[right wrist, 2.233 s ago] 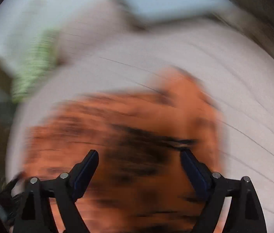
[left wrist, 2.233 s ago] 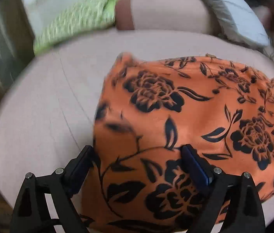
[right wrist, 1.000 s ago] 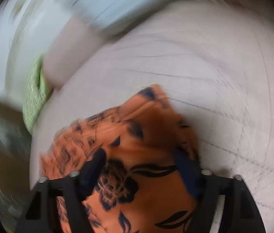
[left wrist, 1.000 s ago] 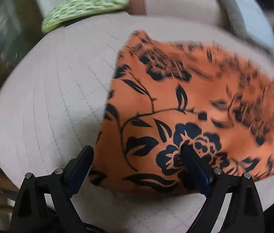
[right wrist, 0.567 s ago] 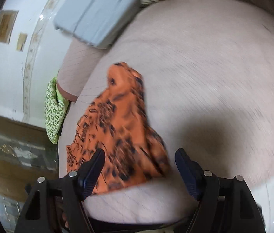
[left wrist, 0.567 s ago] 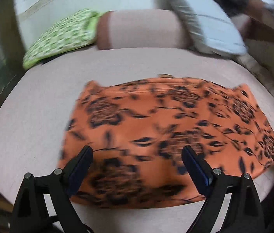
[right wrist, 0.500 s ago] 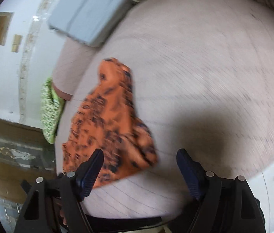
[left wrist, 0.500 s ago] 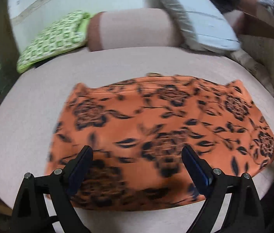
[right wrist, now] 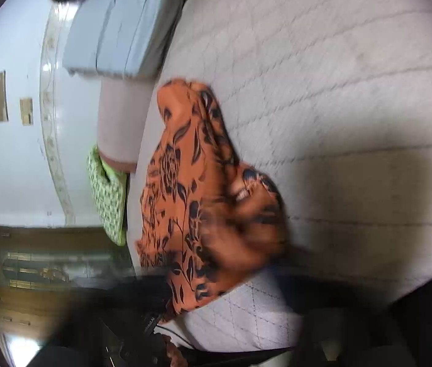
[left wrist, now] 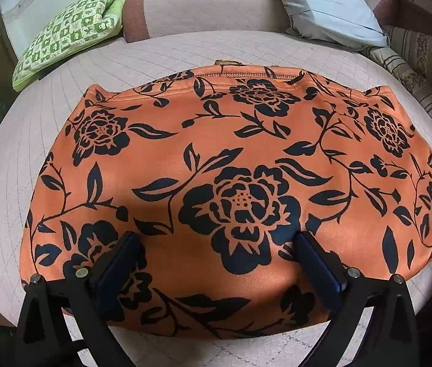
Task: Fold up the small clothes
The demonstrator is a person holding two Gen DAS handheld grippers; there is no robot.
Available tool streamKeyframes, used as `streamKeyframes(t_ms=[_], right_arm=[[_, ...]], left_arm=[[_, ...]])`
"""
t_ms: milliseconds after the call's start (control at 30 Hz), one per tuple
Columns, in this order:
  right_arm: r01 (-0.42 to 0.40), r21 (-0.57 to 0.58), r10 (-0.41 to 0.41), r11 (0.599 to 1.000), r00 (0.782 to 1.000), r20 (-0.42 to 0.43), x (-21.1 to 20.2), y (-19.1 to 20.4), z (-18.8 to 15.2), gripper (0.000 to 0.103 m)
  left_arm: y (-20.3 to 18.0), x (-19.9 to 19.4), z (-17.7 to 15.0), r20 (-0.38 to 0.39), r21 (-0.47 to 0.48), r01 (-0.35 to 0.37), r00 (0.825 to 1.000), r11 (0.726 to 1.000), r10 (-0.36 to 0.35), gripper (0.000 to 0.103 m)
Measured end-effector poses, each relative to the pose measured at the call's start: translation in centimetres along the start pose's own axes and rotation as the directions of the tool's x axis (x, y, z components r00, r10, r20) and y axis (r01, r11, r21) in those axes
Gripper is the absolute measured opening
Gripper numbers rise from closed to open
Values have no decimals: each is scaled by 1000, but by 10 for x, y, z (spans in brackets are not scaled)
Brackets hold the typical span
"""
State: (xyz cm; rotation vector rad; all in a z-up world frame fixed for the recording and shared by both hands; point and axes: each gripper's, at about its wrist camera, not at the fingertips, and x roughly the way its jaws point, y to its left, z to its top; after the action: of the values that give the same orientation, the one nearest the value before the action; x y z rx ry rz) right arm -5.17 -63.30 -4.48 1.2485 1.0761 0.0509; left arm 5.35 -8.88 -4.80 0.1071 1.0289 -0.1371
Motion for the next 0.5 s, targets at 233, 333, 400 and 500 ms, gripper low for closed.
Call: streamKeyframes(t_ms=[233,333,400,500], right_arm=[[163,-102,-167,981,985,-37,15,0,-8,13],[139,-118,-141,983,990,-6,-4,12,-2,27],[159,-172,-147,972,986,84,-24,27,1,60],[169,-232,-120,958,970,211,-44,50,21,70]], left_arm=[[-1,-6,-1,-12,-32,-12,1000,999,12,102],[-4,-26,8,59,-40,-7,998,999,9,101],[-8,-37,17,124,-29,-9,992,1000,12,101],[-16,-27,27,119,-8,3,993,1000,-2,101]])
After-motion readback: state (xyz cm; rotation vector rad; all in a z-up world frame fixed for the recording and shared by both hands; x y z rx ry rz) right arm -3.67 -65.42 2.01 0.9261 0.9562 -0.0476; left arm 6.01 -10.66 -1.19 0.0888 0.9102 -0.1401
